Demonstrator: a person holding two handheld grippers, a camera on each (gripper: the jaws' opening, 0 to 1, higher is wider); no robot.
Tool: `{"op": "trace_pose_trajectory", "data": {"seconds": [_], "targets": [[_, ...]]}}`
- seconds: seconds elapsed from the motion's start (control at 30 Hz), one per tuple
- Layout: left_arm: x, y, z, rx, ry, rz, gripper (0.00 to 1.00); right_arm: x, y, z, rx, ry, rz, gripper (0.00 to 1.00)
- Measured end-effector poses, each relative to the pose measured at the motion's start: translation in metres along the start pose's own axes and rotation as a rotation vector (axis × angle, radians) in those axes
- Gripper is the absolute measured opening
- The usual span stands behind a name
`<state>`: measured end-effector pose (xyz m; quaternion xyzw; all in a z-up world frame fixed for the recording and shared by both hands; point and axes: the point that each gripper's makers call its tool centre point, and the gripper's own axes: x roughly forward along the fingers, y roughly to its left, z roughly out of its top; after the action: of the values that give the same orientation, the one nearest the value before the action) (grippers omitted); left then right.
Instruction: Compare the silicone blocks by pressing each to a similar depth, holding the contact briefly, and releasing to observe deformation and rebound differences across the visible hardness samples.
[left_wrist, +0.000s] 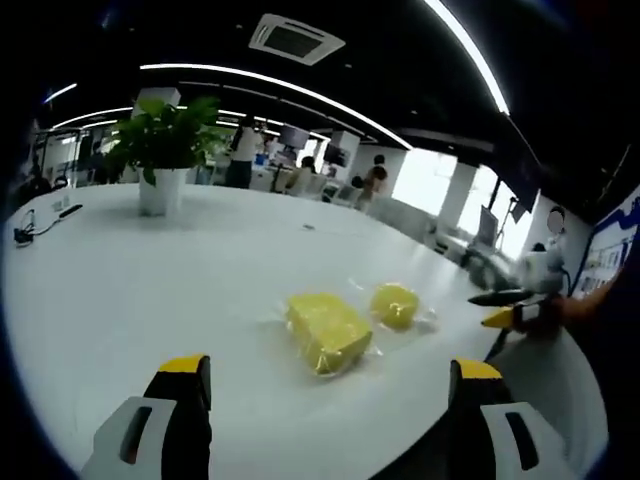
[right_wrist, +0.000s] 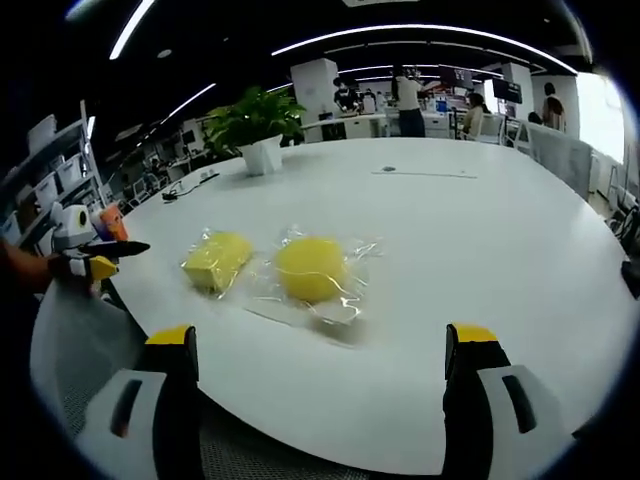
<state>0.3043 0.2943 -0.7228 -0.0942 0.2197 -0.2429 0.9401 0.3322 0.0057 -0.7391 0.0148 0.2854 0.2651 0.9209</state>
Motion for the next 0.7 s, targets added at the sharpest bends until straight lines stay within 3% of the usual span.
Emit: {"op": "trace_pose_trajectory", "data": {"seconds": [0.07, 0.13, 0.17, 0.2, 0.27, 0.33, 0.4, 0.47, 0.53, 0.6, 0.7], "targets": [[-0.001, 0.002, 0.002, 0.002, -0.005, 0.013, 1.00, 0.001, 0.006, 0.001, -0.041, 0.013, 0.041, 0.96], [-0.002, 0.001, 0.004, -0.024, -0.013, 0.004, 1.00, 0.002, 0.012, -0.006, -0.138, 0.069, 0.086, 0.96], [-0.002, -0.002, 0.005, -0.041, -0.016, -0.013, 1.00, 0.000, 0.007, -0.006, -0.150, 0.082, 0.053, 0.96], [-0.002, -0.006, 0.007, -0.047, -0.024, -0.040, 1.00, 0.000, 0.002, 0.000, -0.153, 0.050, 0.030, 0.96], [-0.003, -0.007, 0.011, -0.023, -0.043, -0.052, 1.00, -0.004, -0.008, 0.002, -0.126, 0.039, 0.013, 0.96], [-0.002, -0.001, 0.009, -0.018, -0.029, -0.026, 1.00, -0.005, -0.016, 0.000, -0.047, 0.018, -0.007, 0.96], [-0.001, 0.001, 0.007, -0.039, -0.026, -0.030, 1.00, -0.002, -0.011, -0.002, 0.073, -0.008, 0.028, 0.96], [-0.001, -0.001, 0.008, -0.048, -0.033, -0.029, 1.00, 0.000, -0.018, -0.004, 0.041, -0.018, 0.003, 0.96], [0.001, 0.000, 0.002, -0.006, -0.011, -0.014, 1.00, 0.000, -0.019, -0.002, 0.035, -0.020, -0.003, 0.96], [0.002, 0.001, 0.001, -0.007, -0.005, -0.011, 1.00, -0.002, -0.018, 0.003, -0.038, -0.035, -0.011, 0.96], [0.001, 0.005, 0.002, 0.010, -0.014, 0.011, 1.00, 0.001, -0.013, 0.001, -0.045, -0.026, 0.009, 0.96]]}}
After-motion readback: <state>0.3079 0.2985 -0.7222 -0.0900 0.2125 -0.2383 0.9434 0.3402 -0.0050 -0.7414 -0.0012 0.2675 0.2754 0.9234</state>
